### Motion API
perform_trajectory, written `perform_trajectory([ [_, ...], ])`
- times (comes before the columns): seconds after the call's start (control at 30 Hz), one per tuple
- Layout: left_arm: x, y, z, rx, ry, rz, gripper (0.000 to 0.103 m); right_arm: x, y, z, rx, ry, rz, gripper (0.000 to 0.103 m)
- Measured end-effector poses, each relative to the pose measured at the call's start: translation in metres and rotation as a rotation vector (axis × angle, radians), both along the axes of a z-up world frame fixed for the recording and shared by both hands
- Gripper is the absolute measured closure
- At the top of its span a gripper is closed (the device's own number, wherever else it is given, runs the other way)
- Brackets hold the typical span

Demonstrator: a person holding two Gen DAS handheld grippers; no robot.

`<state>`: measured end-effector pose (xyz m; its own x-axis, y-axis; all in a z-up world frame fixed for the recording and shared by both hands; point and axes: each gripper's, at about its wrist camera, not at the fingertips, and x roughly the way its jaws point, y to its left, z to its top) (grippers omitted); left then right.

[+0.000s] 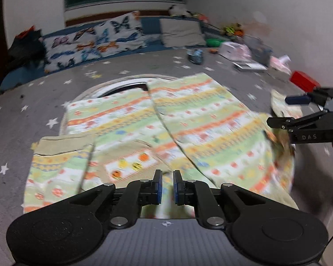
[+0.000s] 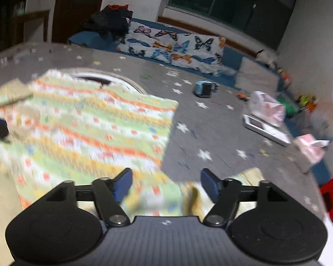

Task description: Fold clothes

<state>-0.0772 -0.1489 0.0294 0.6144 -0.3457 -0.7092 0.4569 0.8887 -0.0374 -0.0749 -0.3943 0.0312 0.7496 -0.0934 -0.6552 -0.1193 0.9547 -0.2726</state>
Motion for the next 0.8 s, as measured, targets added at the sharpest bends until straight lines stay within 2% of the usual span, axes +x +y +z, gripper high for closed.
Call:
perform_trajectory([
  [0.13, -0.011, -0.005, -0.01, 0.026, 0.002, -0.017, 0.092, -0.03, -0.006, -0.007, -0.065, -0.027, -0.074, 0.023],
  [0.37, -0.013, -0.002, -0.014, 0.025, -0.003, -0.008, 0.091, -0.064, -0.035, -0.02, 0.007, -0.005, -0.255, 0.021],
  [0.43, -0.013, -0.002, -0.015, 0.025, -0.006, -0.007, 0.091, -0.071, -0.041, -0.019, 0.03, -0.024, -0.317, 0.021],
  [0.5, -0.013, -0.003, -0.015, 0.026, -0.007, -0.006, 0.091, -0.075, -0.043, -0.013, 0.041, -0.059, -0.338, 0.021],
  [0.63, -0.013, -0.003, -0.015, 0.026, -0.008, -0.004, 0.091, -0.063, -0.04, 0.001, -0.006, -0.141, -0.311, 0.021],
  [0.67, -0.013, -0.003, -0.015, 0.025, -0.008, -0.003, 0.091, -0.056, -0.04, 0.005, -0.011, -0.154, -0.304, 0.023],
  [0.8, -0.012, -0.002, -0.015, 0.021, -0.004, 0.0, 0.091, -0.005, -0.064, 0.01, 0.105, -0.124, -0.292, 0.049],
])
